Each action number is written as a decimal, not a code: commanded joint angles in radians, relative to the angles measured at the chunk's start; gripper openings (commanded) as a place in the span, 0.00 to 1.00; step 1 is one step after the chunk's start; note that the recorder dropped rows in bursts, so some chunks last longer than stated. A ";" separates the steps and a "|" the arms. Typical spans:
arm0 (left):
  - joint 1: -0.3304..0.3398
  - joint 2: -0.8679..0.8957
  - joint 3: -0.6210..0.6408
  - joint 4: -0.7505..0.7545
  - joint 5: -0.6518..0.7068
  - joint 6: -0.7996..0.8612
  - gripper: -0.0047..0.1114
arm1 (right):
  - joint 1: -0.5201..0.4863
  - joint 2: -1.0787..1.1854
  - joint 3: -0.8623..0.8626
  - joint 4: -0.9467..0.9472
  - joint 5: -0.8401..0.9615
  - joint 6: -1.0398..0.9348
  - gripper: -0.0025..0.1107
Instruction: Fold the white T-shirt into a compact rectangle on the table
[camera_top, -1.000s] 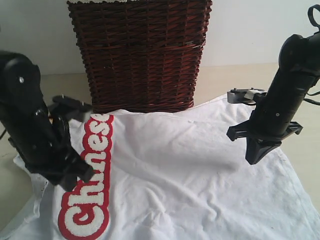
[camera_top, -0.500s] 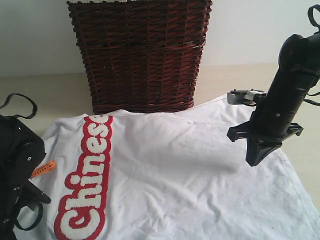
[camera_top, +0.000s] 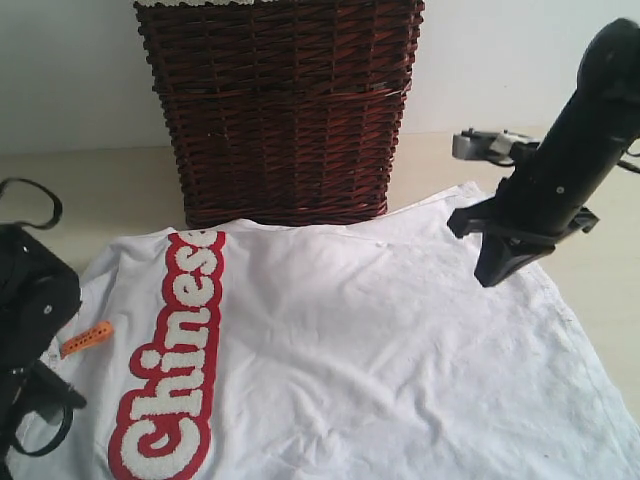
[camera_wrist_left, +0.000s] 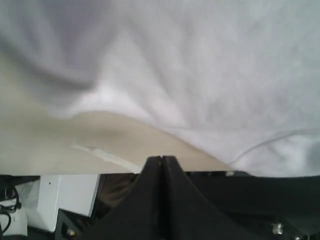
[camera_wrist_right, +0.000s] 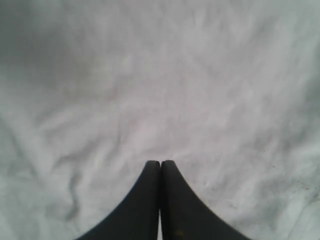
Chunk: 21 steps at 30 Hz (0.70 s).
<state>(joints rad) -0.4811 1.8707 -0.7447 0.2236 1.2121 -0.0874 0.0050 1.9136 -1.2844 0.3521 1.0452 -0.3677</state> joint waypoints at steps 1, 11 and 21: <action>0.001 -0.124 -0.076 0.003 -0.024 0.001 0.04 | 0.001 -0.097 -0.009 0.050 -0.031 -0.032 0.02; 0.001 -0.249 -0.176 -0.282 -0.626 0.047 0.04 | 0.001 -0.119 -0.001 0.113 -0.014 -0.059 0.02; 0.003 0.015 -0.171 -0.200 -0.285 0.103 0.04 | 0.001 -0.119 0.001 0.113 -0.024 -0.077 0.02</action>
<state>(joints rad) -0.4811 1.8548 -0.9219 0.0000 0.8327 0.0103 0.0050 1.7971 -1.2877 0.4556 1.0241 -0.4316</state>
